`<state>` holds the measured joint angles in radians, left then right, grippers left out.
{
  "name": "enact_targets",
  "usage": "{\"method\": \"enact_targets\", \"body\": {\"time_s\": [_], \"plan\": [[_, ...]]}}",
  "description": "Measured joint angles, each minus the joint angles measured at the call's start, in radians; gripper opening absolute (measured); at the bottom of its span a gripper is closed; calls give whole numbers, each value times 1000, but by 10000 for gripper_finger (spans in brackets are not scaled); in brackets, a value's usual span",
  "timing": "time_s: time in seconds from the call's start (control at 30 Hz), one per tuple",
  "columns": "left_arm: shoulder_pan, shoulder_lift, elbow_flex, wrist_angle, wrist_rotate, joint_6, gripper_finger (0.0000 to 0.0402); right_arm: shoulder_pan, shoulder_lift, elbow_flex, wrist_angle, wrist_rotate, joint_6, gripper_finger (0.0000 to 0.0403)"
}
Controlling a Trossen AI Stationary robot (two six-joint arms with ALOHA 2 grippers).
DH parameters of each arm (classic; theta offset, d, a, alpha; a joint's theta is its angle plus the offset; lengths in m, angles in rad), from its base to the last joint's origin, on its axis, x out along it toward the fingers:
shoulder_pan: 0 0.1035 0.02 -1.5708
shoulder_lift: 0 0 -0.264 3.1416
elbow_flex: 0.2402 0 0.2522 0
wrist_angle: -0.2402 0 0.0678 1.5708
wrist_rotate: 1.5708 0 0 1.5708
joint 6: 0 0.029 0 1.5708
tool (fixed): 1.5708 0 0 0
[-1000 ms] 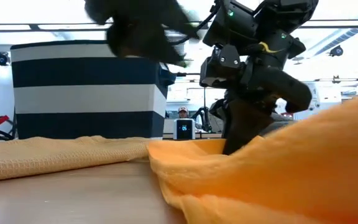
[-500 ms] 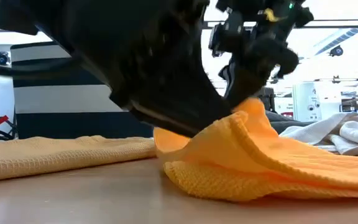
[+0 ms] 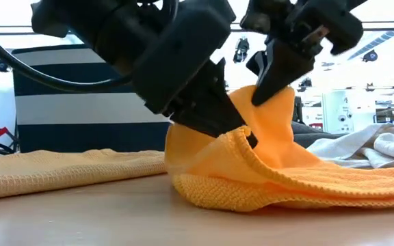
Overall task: Fold towel
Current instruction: Fold the orange kitchen towel
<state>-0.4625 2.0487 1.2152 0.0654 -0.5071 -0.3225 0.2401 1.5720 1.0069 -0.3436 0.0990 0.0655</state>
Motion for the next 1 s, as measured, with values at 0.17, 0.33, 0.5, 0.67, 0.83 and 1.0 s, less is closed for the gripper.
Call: {"method": "enact_targets", "body": {"time_s": [0.17,0.33,0.5,0.67,0.83,1.0], "plan": [[1,-6,0,-150,-61,-29,178,-8,33,0,-26,46,29,0],[-2,-22,0,-30,-29,-20,168,-39,37,0,-22,62,29,0],[3,10,0,221,124,95,156,-61,24,0,-26,63,31,0],[43,22,0,225,44,13,125,-59,20,0,-27,59,74,0],[49,22,0,221,45,-1,24,-64,20,0,-41,60,81,0],[75,55,1,184,39,-37,17,-66,19,0,-41,60,98,0]]}}
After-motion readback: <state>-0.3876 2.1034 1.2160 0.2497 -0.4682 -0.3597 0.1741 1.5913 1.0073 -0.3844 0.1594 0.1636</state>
